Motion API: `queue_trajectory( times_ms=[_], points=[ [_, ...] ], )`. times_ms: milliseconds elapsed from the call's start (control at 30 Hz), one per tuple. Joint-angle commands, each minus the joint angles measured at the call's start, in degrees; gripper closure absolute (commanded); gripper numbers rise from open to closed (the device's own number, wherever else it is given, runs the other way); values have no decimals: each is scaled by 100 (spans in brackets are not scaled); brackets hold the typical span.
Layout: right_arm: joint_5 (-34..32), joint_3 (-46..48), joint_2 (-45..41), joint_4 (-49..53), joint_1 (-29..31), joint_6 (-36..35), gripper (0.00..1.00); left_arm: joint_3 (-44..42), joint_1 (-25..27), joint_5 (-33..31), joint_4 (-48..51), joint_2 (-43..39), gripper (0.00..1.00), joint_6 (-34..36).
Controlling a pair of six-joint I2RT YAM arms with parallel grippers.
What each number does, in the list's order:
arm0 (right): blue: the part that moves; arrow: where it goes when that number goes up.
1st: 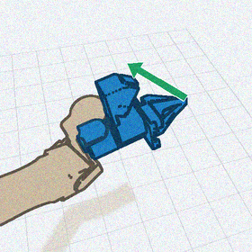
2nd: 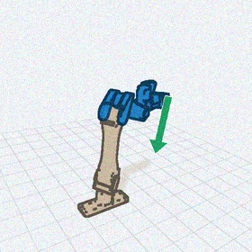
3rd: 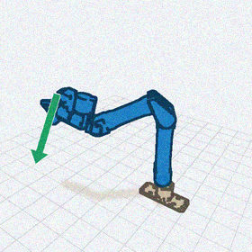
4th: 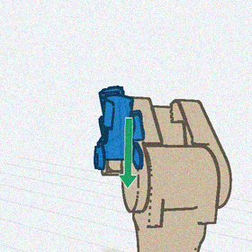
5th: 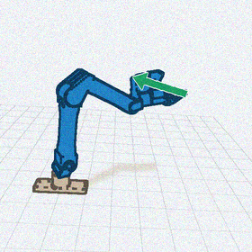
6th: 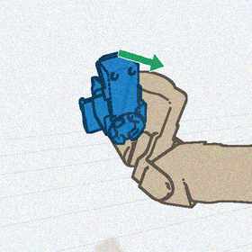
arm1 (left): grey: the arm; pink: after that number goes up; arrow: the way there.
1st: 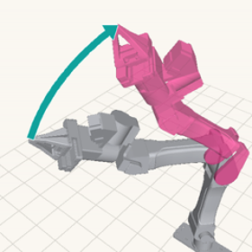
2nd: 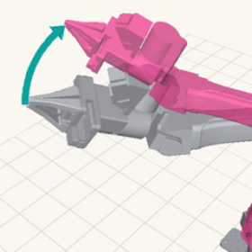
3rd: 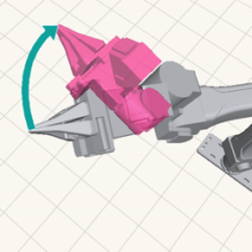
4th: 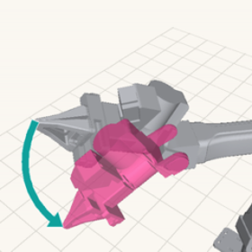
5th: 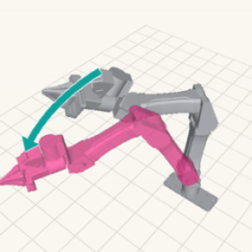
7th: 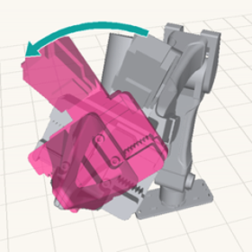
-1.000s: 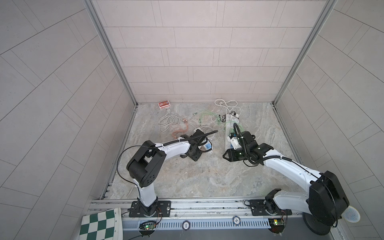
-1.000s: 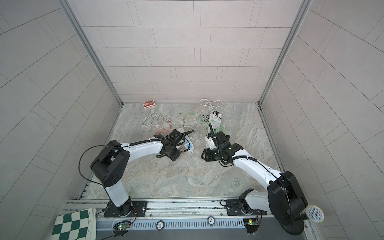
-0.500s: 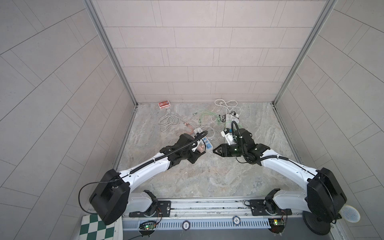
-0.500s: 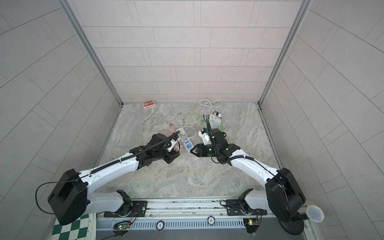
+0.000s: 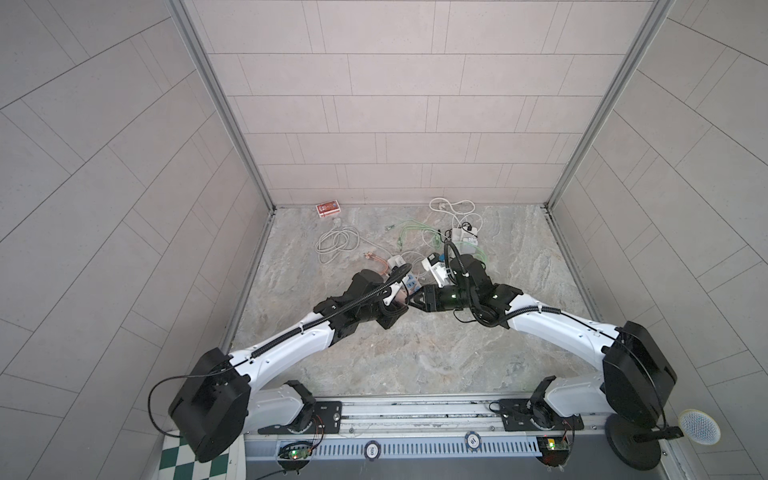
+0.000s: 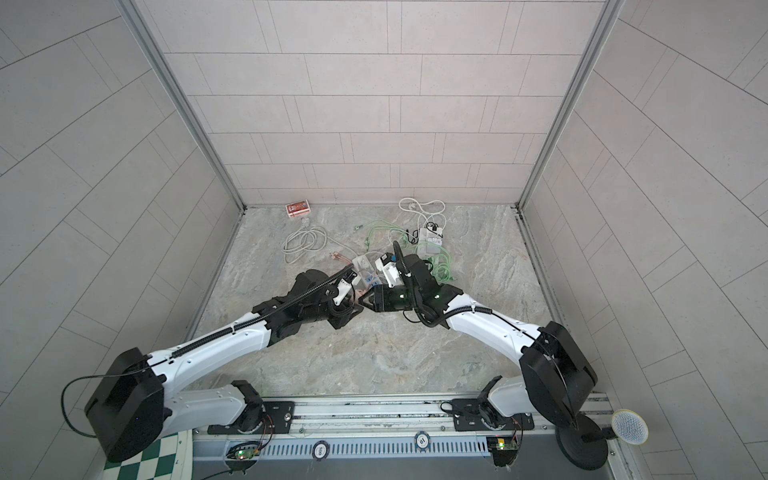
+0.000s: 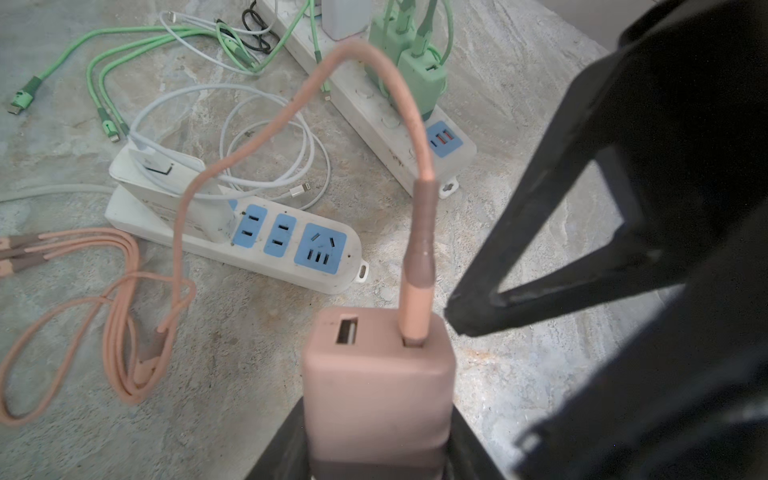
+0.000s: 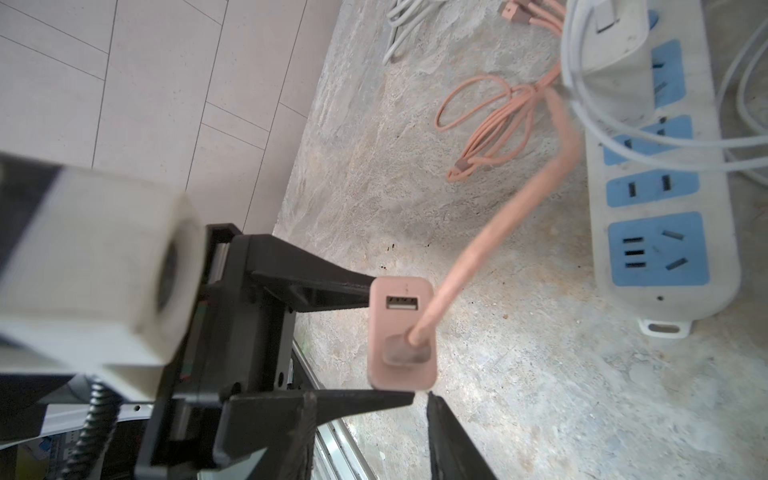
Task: Insert the plug
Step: 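Carry the pink charger toward the right gripper while the right gripper approaches it, then grasp the pink charger with the right gripper while the left gripper releases it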
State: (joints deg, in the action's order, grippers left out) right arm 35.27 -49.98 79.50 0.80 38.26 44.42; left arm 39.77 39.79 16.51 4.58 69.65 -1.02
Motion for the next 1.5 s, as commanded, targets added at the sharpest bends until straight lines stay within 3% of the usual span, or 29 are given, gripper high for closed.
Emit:
queue_trajectory(
  times_ms=[0,567,767,867,967,1033,1267,1467],
  points=[
    [-176,-213,116,145,32,-77,56,-124,39,79,-192,-244,65,81],
    [-21,-396,487,243,270,-171,60,-463,42,49,-791,-465,65,128],
    [66,-458,648,335,278,-290,74,-487,40,44,-908,-455,64,134],
    [51,-559,748,504,272,-477,88,-507,41,-146,-917,-444,50,91],
    [-121,-706,798,773,212,-812,98,-531,45,-397,-868,-402,36,29],
    [-429,-888,850,1164,120,-1126,100,-558,39,-571,-845,-380,31,-16],
    [-1799,-1532,1168,2221,-66,-2246,100,-645,41,-1007,-750,-376,30,-282],
    [-2159,-1938,1750,2451,-160,-2593,100,-752,46,-1033,-771,-409,30,-599]
  ],
)
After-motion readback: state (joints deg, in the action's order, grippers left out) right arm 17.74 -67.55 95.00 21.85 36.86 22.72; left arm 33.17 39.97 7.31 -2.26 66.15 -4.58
